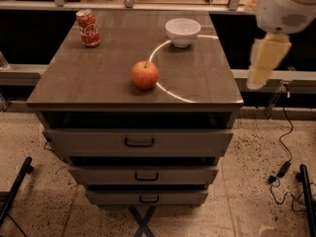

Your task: Move white bowl near apple

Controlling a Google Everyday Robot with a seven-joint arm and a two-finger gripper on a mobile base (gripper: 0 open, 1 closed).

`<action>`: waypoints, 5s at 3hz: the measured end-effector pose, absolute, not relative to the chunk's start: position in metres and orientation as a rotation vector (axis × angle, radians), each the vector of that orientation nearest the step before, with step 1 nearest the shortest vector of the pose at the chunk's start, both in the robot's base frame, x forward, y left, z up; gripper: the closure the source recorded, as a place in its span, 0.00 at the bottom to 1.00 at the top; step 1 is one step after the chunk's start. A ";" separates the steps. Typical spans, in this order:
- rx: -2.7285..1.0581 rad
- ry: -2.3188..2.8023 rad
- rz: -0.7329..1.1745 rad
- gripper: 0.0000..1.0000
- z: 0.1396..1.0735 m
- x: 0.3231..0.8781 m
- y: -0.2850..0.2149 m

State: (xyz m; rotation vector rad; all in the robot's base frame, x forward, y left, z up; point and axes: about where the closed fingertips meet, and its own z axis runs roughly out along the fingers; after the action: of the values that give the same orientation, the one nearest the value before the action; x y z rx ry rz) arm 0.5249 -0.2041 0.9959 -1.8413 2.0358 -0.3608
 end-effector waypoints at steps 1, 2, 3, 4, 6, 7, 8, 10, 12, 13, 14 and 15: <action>-1.926 1.866 -0.477 0.00 1.006 0.612 -0.185; -1.949 1.768 -0.479 0.00 0.997 0.677 -0.171; -1.950 1.769 -0.479 0.00 0.996 0.676 -0.171; -1.979 1.758 -0.476 0.00 0.985 0.681 -0.168; -1.926 1.715 -0.530 0.00 0.951 0.727 -0.179; -1.897 1.677 -0.537 0.00 0.942 0.745 -0.178; -1.882 1.656 -0.549 0.00 0.931 0.758 -0.177; -1.882 1.606 -0.538 0.39 0.912 0.784 -0.163; -1.902 1.573 -0.494 0.41 0.890 0.806 -0.152; -1.903 1.559 -0.479 0.53 0.884 0.814 -0.147; -1.902 1.551 -0.465 0.72 0.879 0.818 -0.142; -1.901 1.539 -0.448 0.94 0.878 0.818 -0.139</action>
Offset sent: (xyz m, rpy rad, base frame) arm 0.2139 0.0453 -0.0068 -0.0410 -0.1816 0.2486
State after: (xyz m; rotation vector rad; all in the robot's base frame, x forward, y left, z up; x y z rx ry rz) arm 0.8179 -0.1394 0.8776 -1.9007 1.5392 -0.4480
